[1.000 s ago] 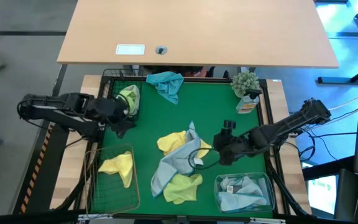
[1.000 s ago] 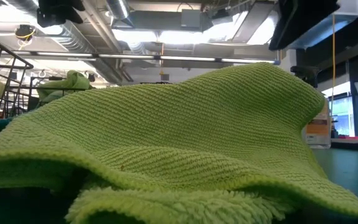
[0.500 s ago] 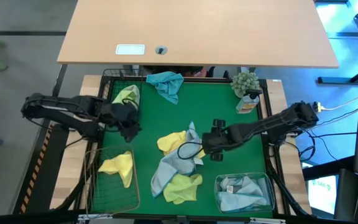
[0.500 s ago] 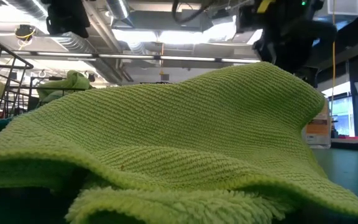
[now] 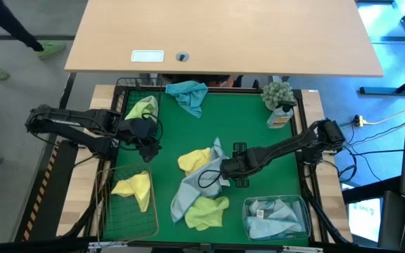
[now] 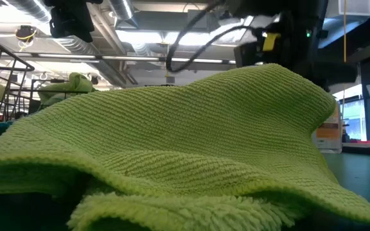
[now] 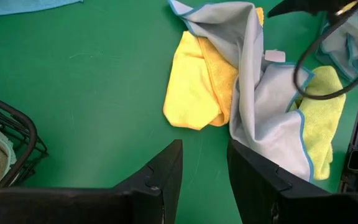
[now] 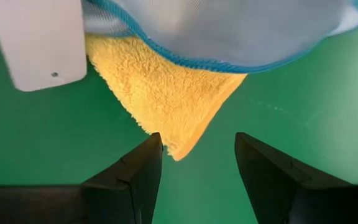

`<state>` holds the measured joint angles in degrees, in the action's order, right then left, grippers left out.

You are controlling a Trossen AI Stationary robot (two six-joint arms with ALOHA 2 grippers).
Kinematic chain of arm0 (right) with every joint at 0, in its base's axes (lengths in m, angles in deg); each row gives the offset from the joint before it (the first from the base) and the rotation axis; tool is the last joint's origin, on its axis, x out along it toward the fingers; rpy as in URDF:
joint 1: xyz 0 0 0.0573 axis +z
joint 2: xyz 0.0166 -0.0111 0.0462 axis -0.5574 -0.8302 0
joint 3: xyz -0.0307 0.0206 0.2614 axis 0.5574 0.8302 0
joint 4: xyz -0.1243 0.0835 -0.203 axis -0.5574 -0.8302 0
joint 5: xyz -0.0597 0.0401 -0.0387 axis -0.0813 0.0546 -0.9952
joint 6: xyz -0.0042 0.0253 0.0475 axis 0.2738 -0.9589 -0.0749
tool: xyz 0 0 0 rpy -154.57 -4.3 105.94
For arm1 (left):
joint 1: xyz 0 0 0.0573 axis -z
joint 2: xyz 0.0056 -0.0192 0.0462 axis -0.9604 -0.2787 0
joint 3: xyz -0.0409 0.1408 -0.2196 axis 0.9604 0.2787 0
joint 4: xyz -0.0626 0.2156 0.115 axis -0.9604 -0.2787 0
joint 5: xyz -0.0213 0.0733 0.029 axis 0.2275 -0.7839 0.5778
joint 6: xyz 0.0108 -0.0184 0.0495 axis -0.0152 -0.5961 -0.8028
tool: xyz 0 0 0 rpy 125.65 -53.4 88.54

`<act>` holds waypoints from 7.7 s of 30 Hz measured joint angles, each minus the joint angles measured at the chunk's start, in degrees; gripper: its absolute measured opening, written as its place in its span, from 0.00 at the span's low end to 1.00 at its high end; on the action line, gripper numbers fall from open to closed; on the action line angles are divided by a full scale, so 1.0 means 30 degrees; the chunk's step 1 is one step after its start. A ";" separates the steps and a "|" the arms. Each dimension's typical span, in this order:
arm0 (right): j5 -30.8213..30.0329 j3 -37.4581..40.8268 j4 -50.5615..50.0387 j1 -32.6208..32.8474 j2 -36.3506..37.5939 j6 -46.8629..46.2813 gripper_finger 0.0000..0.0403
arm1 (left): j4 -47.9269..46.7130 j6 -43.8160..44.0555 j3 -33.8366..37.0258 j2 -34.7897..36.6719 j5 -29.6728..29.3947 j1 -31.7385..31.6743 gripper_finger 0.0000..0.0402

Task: Sort microfiber towel by color & place in baskets
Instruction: Put the yellow microfiber cloth into the gold wire basket

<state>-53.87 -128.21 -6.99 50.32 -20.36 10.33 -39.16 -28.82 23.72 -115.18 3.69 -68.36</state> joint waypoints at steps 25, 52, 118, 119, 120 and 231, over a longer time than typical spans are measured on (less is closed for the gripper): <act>0.1871 0.0007 0.1115 0.0007 -0.2135 0.1031 0.28 | 0.0044 0.0000 0.0000 0.0007 0.0000 -0.0002 0.30; -0.0170 -0.1466 -0.1418 0.0007 0.1700 0.1122 0.01 | 0.1570 -0.0011 0.0004 0.0007 -0.0007 0.0000 0.30; -0.4981 -0.8978 0.0998 0.0009 0.7227 0.6972 0.01 | 2.5805 -1.3906 0.0013 -0.6818 -0.0597 -0.0022 0.30; -0.4969 -0.8982 0.0992 0.0015 0.7227 0.6972 0.01 | 2.6097 -1.4235 0.0015 -0.6812 -0.0597 -0.0022 0.30; -0.4962 -0.8979 0.0998 0.0007 0.7227 0.6972 0.01 | 2.6405 -1.4591 0.0011 -0.6812 -0.0597 -0.0022 0.30; -0.7044 -0.8969 -0.1734 0.0007 0.6251 0.3694 0.49 | 1.4545 -0.4393 -0.0015 0.0912 0.3897 0.0721 0.00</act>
<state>-75.00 -155.12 -12.19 50.35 -1.60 21.41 4.47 -42.00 23.68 -112.45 15.38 -66.20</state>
